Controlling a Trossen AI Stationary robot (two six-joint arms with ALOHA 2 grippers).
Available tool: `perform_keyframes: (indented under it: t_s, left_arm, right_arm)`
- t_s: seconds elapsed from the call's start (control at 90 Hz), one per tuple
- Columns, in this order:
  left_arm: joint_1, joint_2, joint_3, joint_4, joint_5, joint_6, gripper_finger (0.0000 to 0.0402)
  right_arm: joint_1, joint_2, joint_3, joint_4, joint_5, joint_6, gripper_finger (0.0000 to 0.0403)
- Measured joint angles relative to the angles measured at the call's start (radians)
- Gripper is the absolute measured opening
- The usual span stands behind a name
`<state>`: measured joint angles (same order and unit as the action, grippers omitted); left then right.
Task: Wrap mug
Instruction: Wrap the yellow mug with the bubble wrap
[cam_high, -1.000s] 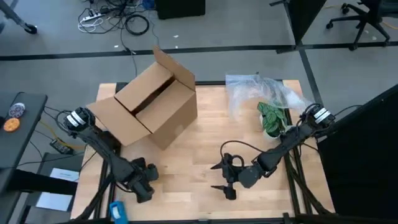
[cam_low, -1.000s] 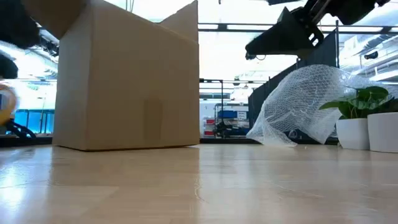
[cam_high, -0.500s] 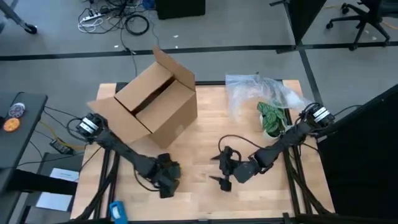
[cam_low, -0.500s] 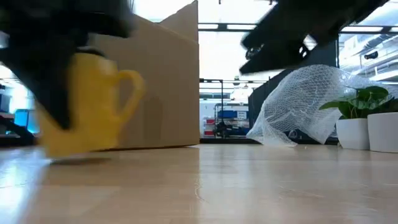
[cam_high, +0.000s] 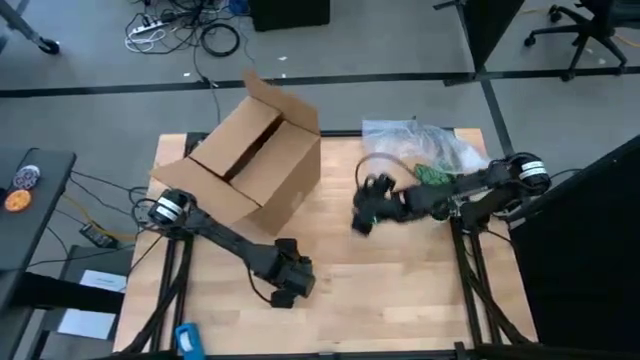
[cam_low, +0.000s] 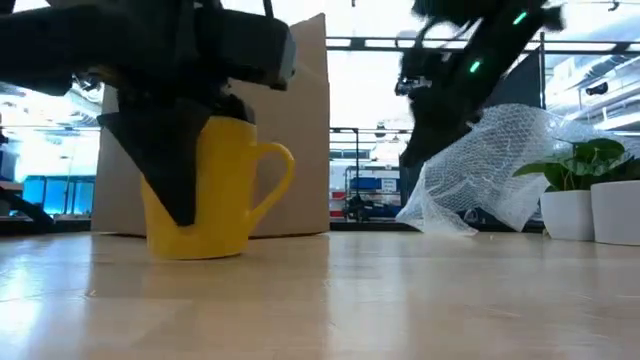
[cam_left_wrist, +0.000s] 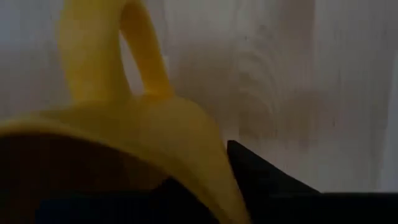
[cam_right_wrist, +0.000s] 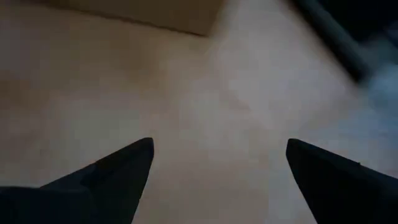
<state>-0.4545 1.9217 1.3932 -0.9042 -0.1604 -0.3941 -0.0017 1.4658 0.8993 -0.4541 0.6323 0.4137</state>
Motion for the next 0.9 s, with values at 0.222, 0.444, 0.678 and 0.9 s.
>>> perform_keyframes:
  t_s: [0.222,0.444,0.678,0.9]
  left_arm:
    - [-0.032,-0.002,0.028,-0.116,0.017,-0.068,0.0027]
    - [-0.044,-0.002,0.028,-0.111,-0.012,-0.089,0.0028]
    - [-0.044,-0.003,0.028,-0.113,-0.053,-0.085,0.0028]
    - [-0.045,-0.004,0.029,-0.139,-0.056,-0.084,0.0028]
  right_arm:
    - [-0.230,0.069,-0.009,0.072,0.006,0.058,0.0345]
    - [-0.273,0.221,-0.010,0.215,-0.105,0.090,0.0345]
    - [-0.274,0.398,-0.006,0.345,-0.097,0.151,0.0296]
    - [-0.206,0.434,-0.001,0.372,-0.084,0.148,0.0087]
